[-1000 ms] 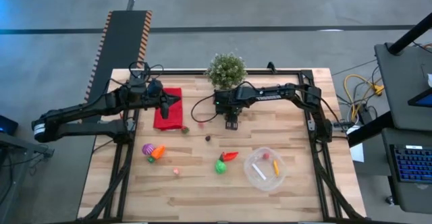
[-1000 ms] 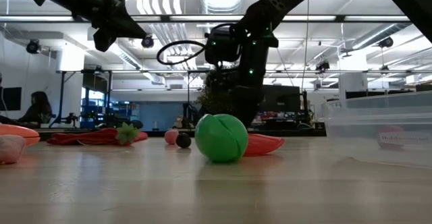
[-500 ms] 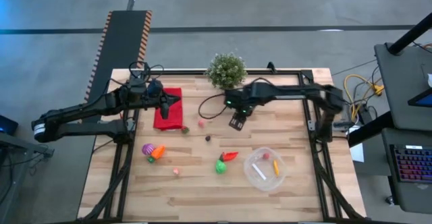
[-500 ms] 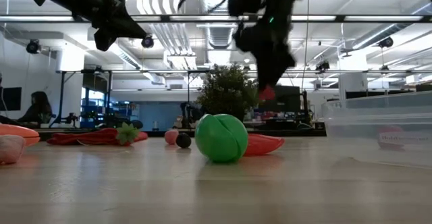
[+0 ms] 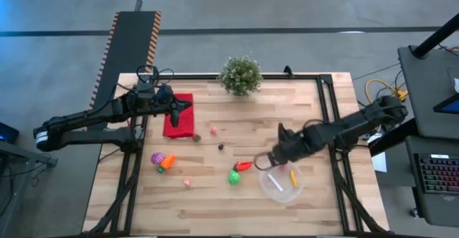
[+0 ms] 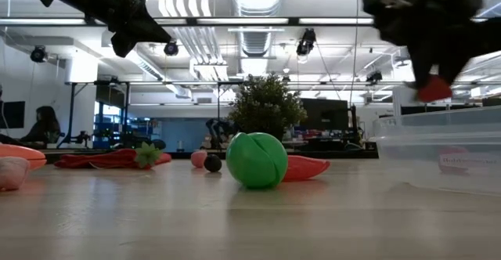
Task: Pick and placing Produce into tupperware
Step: Put the top red strawberry into the transparent bin, then put the top pink peach into the transparent bin
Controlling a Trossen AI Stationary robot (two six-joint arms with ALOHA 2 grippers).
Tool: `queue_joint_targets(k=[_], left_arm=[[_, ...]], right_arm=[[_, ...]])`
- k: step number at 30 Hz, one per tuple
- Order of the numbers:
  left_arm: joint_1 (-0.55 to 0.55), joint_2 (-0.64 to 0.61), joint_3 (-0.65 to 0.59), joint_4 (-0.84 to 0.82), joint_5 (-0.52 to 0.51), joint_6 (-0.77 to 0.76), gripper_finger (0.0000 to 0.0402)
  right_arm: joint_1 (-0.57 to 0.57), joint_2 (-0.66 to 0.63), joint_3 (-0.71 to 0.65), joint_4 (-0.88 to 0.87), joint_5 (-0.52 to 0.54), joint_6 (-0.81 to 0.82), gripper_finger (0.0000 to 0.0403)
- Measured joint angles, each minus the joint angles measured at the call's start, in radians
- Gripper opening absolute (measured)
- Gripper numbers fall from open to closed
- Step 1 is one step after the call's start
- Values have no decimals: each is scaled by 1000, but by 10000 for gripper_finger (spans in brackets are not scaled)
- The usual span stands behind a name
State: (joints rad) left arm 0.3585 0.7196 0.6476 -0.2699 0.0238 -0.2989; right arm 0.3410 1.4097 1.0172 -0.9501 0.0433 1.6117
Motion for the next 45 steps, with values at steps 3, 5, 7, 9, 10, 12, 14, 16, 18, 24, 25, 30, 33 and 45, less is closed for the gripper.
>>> queue_joint_targets(k=[3, 5, 7, 9, 10, 12, 14, 16, 18, 24, 25, 30, 33, 45], left_arm=[[0, 0, 0, 0, 0, 0, 0], [0, 0, 0, 0, 0, 0, 0], [0, 0, 0, 0, 0, 0, 0], [0, 0, 0, 0, 0, 0, 0], [0, 0, 0, 0, 0, 0, 0], [0, 0, 0, 0, 0, 0, 0], [0, 0, 0, 0, 0, 0, 0], [0, 0, 0, 0, 0, 0, 0], [0, 0, 0, 0, 0, 0, 0], [0, 0, 0, 0, -1, 21, 0], [0, 0, 0, 0, -1, 21, 0], [0, 0, 0, 0, -1, 21, 0], [0, 0, 0, 0, -1, 21, 0], [0, 0, 0, 0, -1, 18, 0]], right_arm=[[60, 8, -24, 1, -1, 107, 128], [84, 18, -34, 2, -15, 153, 128], [101, 30, -47, 3, -40, 193, 128], [109, 37, -62, 24, -64, 219, 128], [109, 40, -69, 44, -87, 227, 128], [108, 47, -84, 74, -139, 244, 128], [108, 60, -95, 73, -168, 268, 129], [108, 67, -98, 79, -178, 280, 135], [105, 72, -98, 82, -180, 281, 144], [100, 94, -99, 121, -179, 281, 170], [100, 100, -99, 121, -179, 281, 172], [98, 119, -100, 121, -178, 280, 175], [98, 118, -100, 117, -174, 275, 176], [-30, 45, 75, 65, 8, 96, 169]])
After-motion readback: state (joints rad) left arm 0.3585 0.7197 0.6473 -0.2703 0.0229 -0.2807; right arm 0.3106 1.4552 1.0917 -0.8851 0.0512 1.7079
